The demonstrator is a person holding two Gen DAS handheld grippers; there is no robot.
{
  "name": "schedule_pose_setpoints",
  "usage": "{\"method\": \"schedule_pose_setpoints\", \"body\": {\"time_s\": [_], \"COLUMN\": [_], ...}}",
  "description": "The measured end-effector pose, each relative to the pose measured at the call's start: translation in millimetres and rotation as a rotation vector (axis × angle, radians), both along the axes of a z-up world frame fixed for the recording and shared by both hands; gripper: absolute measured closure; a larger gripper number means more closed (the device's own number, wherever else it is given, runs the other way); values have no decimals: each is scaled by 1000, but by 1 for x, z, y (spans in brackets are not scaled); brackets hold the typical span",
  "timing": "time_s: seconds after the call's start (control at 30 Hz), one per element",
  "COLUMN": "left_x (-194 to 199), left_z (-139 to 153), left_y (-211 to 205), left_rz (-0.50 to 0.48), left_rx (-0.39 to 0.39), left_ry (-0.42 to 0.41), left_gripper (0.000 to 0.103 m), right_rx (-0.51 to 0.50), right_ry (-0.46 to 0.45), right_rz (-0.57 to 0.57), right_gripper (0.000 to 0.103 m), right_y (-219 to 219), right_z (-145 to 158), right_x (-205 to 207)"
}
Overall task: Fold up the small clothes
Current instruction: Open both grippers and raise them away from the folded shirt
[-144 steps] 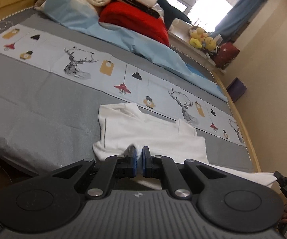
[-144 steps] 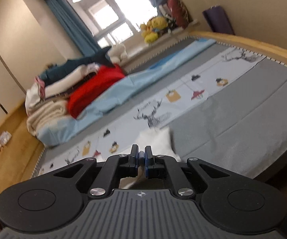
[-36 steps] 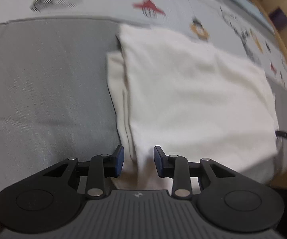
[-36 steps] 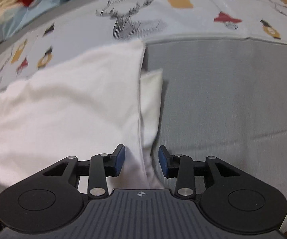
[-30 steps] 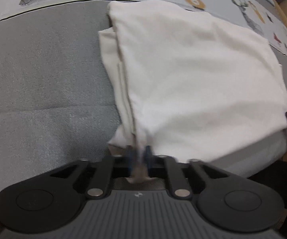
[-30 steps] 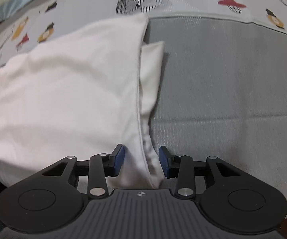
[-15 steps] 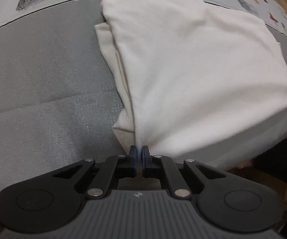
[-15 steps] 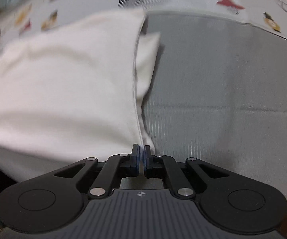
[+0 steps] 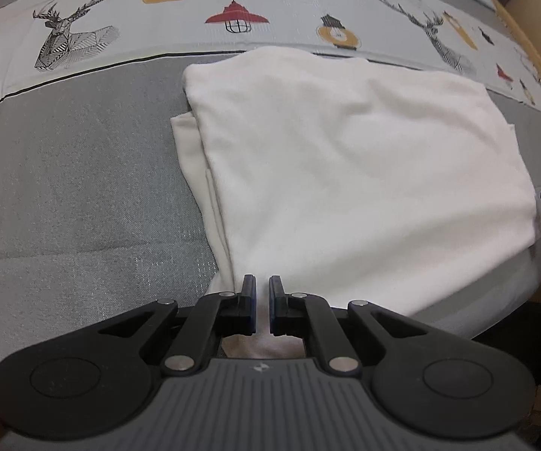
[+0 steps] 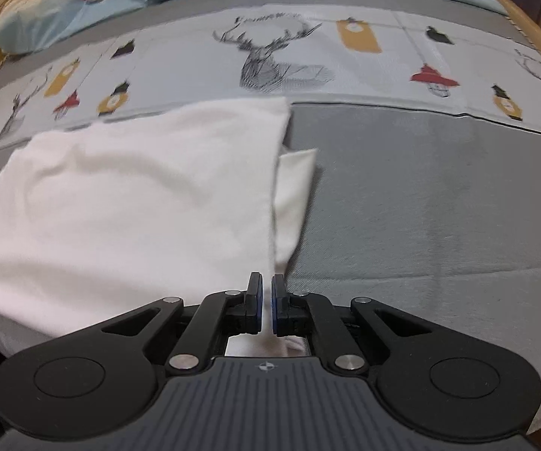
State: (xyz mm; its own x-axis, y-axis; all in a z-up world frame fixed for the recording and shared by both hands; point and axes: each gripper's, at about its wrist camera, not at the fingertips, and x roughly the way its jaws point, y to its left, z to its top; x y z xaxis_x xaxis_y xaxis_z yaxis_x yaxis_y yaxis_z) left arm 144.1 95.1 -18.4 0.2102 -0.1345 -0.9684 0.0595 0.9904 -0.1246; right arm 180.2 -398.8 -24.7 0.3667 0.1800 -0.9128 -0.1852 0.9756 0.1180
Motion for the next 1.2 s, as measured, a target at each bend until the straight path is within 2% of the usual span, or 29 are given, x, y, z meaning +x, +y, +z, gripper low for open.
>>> {"method": "schedule_pose_setpoints", "body": {"time_s": [0.13,0.23,0.27,0.37,0.47,0.6,0.67,0.77,0.83,0.9,1.0,1.07,1.17,1.2], "left_x": [3,4,4,5,8,14,18,23,26,29,31,36,39,40], "left_z": [-9,-18,-21,-27,-23,-10,-10,-26,-37,-34,-20,-23,-36,-34], "left_y": [-1,-3,-4,-4,2,7,5,-1,-3,-2,-5,-10,-15,-16], "left_rz": [-9,-20,-26,-26,10,55,56,41,40,72,88,79,70,72], "left_rx": [2,19,33,75,66,27,19,60,118,109,104,139,185,199], "left_ry": [9,35,49,75,52,-39,-46,11,53,15,-108,-101,-23,-30], "left_gripper": [97,97,97,97,96,96,96,96,92,91,88,88,84,82], "right_rx": [-34,-124,-137,-128,-105,-35,1,-2,-89,-133,-62,-42,-130,-144], "right_ry": [44,111,128,130,63,-68,-106,-57,31,42,-30,-41,56,49], "right_rz": [32,46,46,29,10,-39,-58,-52,-19,4,-26,-40,-21,-13], "right_gripper": [95,93,85,83,83,83,83,82,82,78,78,78,74,73], "right_y": [9,15,15,14,14,9,7,11,19,26,26,24,27,29], "right_z": [-14,-31,-34,-33,-23,-4,0,-11,-29,-34,-19,-18,-38,-37], "right_x": [4,0,0,3,5,11,17,26,28,27,29,31,32,32]}}
